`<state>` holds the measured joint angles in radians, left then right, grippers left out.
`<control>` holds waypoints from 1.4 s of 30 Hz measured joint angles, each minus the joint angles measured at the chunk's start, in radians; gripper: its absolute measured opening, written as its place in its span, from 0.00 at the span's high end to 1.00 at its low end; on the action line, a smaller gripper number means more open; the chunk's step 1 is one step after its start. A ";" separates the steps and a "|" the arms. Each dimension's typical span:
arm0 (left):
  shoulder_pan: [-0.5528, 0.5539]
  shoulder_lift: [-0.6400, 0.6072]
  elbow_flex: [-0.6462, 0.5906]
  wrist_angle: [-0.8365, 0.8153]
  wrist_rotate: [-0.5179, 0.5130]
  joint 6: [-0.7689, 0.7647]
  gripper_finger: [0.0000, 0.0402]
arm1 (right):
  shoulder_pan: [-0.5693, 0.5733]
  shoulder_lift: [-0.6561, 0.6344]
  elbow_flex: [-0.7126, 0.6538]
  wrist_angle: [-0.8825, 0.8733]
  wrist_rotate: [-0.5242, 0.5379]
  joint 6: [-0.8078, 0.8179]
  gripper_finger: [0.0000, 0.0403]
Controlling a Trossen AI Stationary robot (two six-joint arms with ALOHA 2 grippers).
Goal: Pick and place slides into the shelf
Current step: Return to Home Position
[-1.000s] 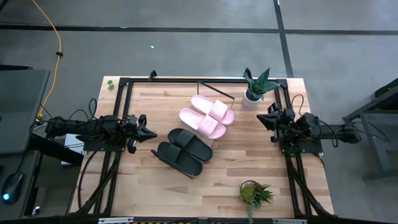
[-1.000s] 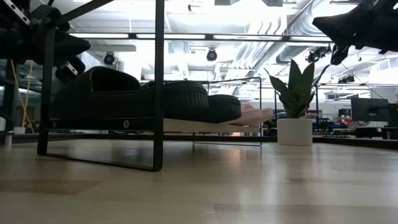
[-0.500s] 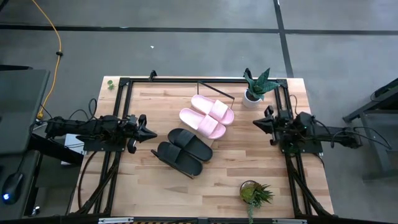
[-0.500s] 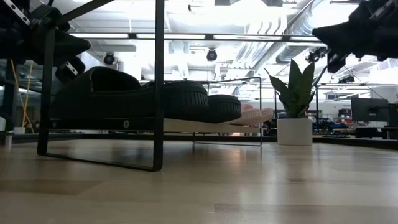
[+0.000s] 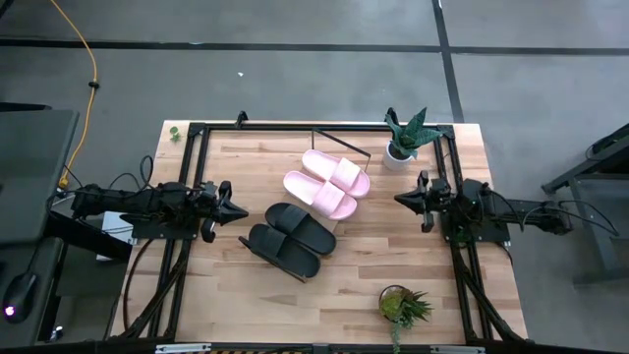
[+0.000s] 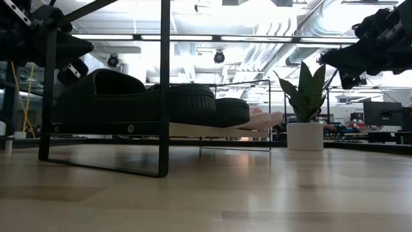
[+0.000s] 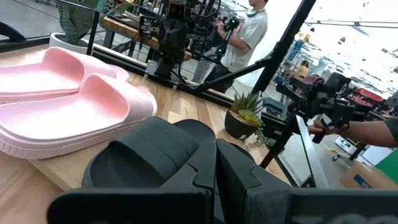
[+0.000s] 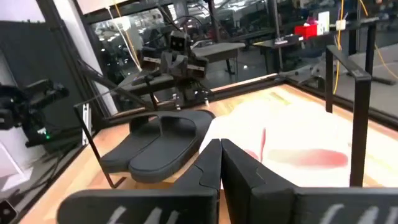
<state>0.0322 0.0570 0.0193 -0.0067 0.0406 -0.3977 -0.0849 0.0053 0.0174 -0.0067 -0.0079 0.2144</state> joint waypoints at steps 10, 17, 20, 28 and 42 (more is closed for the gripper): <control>0.000 0.000 0.000 0.000 0.000 0.000 1.00 | 0.000 0.000 0.000 -0.001 0.003 -0.013 1.00; 0.000 0.000 0.000 0.000 0.000 0.000 1.00 | 0.000 0.000 0.000 -0.001 0.006 0.030 1.00; 0.000 0.000 0.000 0.000 0.000 0.000 1.00 | 0.000 0.000 0.000 -0.002 0.005 -0.020 1.00; 0.000 0.000 0.000 0.000 0.000 0.000 1.00 | 0.000 0.000 0.000 -0.002 0.004 -0.083 1.00; 0.000 0.000 0.000 0.000 0.000 0.000 1.00 | 0.000 0.000 0.000 -0.002 0.004 0.021 1.00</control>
<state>0.0326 0.0570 0.0193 -0.0071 0.0410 -0.3977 -0.0853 0.0055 0.0177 -0.0089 -0.0044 0.2359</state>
